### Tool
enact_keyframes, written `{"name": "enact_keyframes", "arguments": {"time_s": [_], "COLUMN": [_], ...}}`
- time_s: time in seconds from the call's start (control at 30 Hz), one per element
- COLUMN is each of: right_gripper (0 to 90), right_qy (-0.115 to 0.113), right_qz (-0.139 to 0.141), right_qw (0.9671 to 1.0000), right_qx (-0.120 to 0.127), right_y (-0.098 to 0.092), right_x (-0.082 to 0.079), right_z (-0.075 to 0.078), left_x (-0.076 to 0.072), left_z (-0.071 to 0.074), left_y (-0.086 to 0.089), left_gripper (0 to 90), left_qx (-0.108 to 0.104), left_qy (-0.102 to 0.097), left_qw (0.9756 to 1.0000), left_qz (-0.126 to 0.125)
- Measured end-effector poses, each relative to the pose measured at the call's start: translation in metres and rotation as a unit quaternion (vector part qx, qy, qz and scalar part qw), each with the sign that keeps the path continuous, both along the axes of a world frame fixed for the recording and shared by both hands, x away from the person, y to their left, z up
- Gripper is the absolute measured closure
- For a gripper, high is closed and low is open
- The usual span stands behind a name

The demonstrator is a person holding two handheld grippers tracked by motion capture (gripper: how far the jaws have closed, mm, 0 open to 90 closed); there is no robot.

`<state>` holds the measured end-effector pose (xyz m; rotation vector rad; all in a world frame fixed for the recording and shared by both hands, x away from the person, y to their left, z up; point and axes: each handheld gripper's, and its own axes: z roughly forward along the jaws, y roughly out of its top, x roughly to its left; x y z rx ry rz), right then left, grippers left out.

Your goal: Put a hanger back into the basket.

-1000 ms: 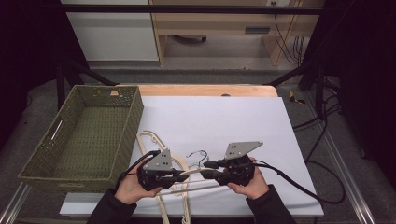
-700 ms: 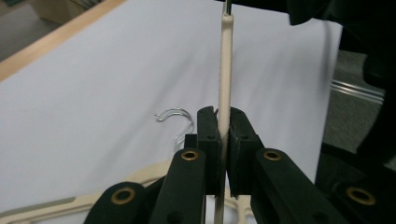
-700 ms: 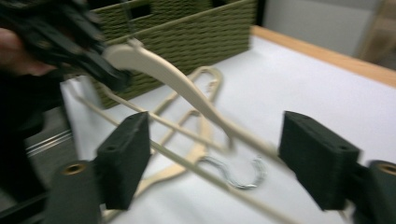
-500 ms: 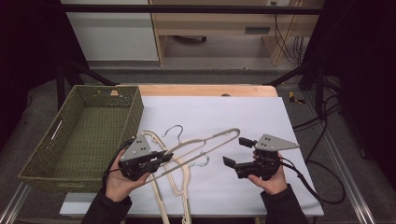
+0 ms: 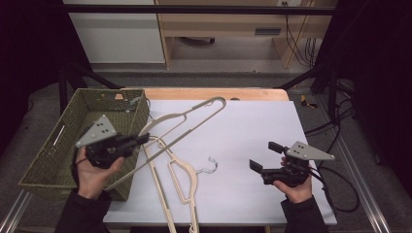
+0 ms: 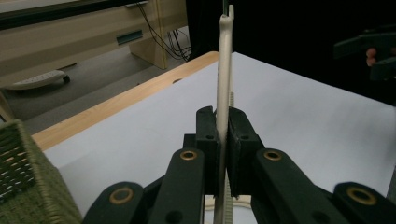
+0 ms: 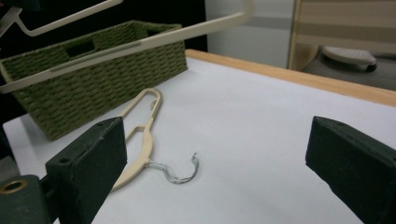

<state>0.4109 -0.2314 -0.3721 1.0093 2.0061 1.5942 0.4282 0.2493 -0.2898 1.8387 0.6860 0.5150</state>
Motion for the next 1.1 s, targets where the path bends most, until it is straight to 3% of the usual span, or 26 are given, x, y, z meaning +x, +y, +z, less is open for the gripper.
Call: {"name": "enact_keyframes", "arguments": {"time_s": [0.03,0.27,0.37,0.53,0.57,0.87,1.1], "right_gripper": [4.9,4.0,3.7,3.4,3.4,3.2,3.1], "right_qy": [-0.002,-0.008,-0.011,-0.008,-0.009,-0.009,-0.007], "right_qz": [-0.004,-0.037,-0.039,-0.039,-0.039,-0.041,-0.04], "right_qw": [1.0,0.9993,0.9992,0.9992,0.9992,0.999,0.999], "right_qx": [0.002,0.004,-0.009,-0.008,-0.008,-0.013,-0.018], "right_y": [-0.004,-0.021,-0.021,-0.02,-0.02,-0.019,-0.018], "right_x": [-0.001,-0.005,-0.005,-0.004,-0.005,-0.003,-0.002], "right_z": [0.0,-0.003,-0.003,-0.003,-0.003,-0.005,-0.006], "left_x": [0.003,0.011,0.016,0.024,0.026,0.042,0.052], "left_z": [0.004,0.019,0.025,0.03,0.03,0.017,0.002], "left_y": [0.007,0.038,0.053,0.072,0.077,0.117,0.141], "left_gripper": [84.4,84.8,84.8,84.6,84.5,84.4,84.3], "left_qx": [-0.005,0.014,0.023,0.039,0.042,0.038,0.054], "left_qy": [0.008,0.001,-0.006,-0.021,-0.017,-0.009,0.0], "left_qw": [0.9999,0.9982,0.9968,0.9941,0.9935,0.9895,0.9856], "left_qz": [0.007,0.058,0.076,0.099,0.104,0.139,0.16]}}
